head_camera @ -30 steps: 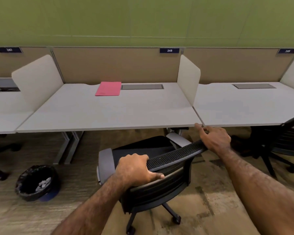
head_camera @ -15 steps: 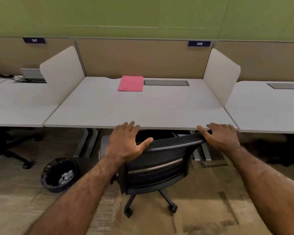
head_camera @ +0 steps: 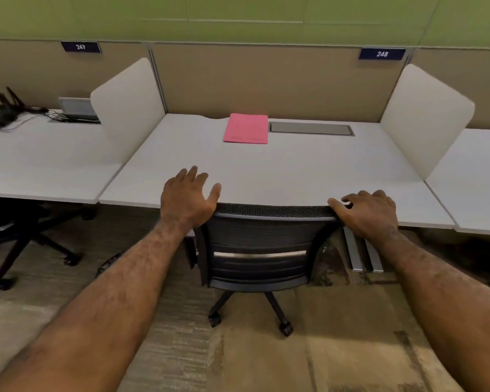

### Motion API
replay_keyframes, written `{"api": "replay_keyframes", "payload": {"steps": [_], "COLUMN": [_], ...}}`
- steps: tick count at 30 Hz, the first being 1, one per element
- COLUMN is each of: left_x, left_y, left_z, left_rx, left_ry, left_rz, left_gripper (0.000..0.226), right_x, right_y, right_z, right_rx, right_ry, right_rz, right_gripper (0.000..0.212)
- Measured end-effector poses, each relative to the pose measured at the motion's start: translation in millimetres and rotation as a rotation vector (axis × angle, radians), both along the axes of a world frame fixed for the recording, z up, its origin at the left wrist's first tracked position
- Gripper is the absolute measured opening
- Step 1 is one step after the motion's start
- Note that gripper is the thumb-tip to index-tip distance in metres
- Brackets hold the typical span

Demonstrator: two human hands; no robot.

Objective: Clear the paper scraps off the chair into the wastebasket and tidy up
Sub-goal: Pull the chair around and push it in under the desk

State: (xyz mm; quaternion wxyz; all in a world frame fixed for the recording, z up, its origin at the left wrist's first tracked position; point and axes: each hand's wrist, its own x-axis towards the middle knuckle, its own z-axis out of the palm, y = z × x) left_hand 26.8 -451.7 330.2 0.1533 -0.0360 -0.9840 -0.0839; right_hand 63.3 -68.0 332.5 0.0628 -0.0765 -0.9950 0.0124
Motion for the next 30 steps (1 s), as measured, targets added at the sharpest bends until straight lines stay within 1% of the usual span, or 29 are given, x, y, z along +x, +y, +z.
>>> {"api": "replay_keyframes", "payload": {"steps": [4, 7, 10, 12, 14, 18, 23, 30], "left_x": [-34.2, -53.8, -67.5, -74.8, -81.9, -96.3, -117.8, -134.2], "left_y": [-17.9, -31.9, -42.3, -43.2, -40.9, -44.7, -62.9, -74.8], "left_z": [-3.1, -8.6, -10.9, -6.2, -1.1, -0.2, 3.7, 6.0], "left_rx": [0.051, 0.103, 0.187, 0.19, 0.182, 0.198, 0.275, 0.264], "left_ry": [-0.03, -0.078, -0.204, -0.29, -0.328, -0.332, -0.31, -0.36], "left_rz": [0.056, 0.053, 0.062, 0.064, 0.063, 0.089, 0.132, 0.08], "left_gripper": [0.072, 0.07, 0.069, 0.071, 0.072, 0.074, 0.075, 0.076], "right_x": [-25.3, -44.0, -58.7, -66.8, -76.2, -93.0, -110.8, -115.6], "right_y": [-13.7, -24.2, -32.7, -35.1, -34.8, -34.6, -51.5, -60.5], "right_z": [-2.8, -6.8, -10.6, -9.9, -7.5, -9.8, -6.8, -8.7], "right_rx": [-0.038, -0.059, -0.057, -0.063, -0.081, -0.154, -0.248, -0.281], "right_ry": [0.037, 0.062, 0.075, 0.045, 0.01, 0.008, 0.009, 0.108], "right_rz": [0.002, 0.001, 0.012, 0.025, 0.025, 0.021, 0.004, -0.026], "right_gripper": [0.081, 0.081, 0.08, 0.08, 0.08, 0.075, 0.064, 0.053]}}
